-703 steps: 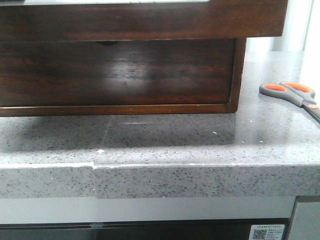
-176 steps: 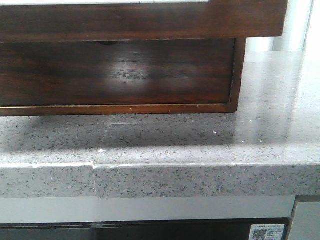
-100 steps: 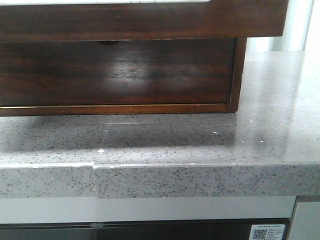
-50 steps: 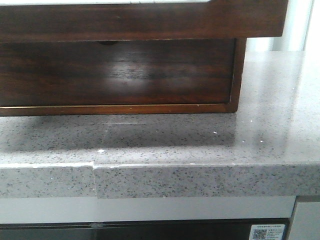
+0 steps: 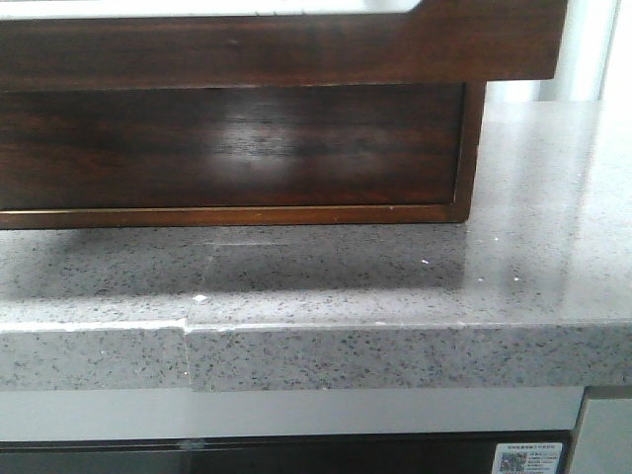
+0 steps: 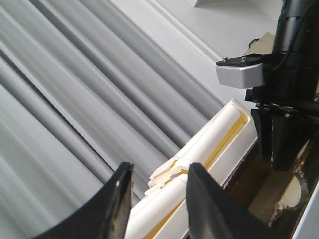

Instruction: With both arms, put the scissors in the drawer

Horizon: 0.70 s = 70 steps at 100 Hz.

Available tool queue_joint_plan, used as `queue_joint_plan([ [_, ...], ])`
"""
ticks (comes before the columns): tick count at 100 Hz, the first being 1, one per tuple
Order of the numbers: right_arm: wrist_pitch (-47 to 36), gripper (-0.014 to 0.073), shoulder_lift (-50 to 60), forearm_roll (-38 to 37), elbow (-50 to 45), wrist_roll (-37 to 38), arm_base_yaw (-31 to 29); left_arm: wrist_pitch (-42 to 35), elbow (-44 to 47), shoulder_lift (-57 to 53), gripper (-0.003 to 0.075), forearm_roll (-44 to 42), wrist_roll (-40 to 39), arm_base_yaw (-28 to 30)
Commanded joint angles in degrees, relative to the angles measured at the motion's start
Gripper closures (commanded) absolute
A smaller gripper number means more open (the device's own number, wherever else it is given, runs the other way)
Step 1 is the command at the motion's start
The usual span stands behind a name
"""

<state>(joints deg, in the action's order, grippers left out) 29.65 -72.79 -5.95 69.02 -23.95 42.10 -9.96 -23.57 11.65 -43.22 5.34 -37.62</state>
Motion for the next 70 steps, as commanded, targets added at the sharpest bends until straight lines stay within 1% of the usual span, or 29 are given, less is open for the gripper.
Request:
queue_joint_plan([
  [1,-3.69,0.0396,3.61,-0.55,1.63,0.01,0.09,-1.84,-1.86,0.6,0.0479,1.39,-0.67,-0.37],
  [9,-3.97,0.0445,5.69,-0.55,1.63,0.41,0.09,-0.44,-1.86,0.6,0.0479,1.39,-0.67,-0.37],
  [26,-4.0,0.0637,11.28,-0.55,1.63,0.5,0.09,0.03,-1.86,0.6,0.0479,1.39,-0.67,-0.37],
  [29,-3.9,0.0658,12.28,-0.55,1.63,1.0,0.09,0.03,-1.86,0.6,0.048,1.39,-0.67,-0.37],
  [45,-1.9,0.0662,17.98,-0.55,1.52,3.61,0.09,0.03,-1.86,0.6,0.0485,1.5,-0.67,-0.37],
  [52,-1.3,0.0662,20.06,-0.55,1.39,3.65,0.09,0.03,-1.86,0.6,0.0527,2.67,-0.67,-0.37],
  [70,0.13,0.0662,25.71,0.23,1.39,4.86,0.09,-0.08,-1.86,0.6,0.0718,8.48,-0.67,-0.37],
])
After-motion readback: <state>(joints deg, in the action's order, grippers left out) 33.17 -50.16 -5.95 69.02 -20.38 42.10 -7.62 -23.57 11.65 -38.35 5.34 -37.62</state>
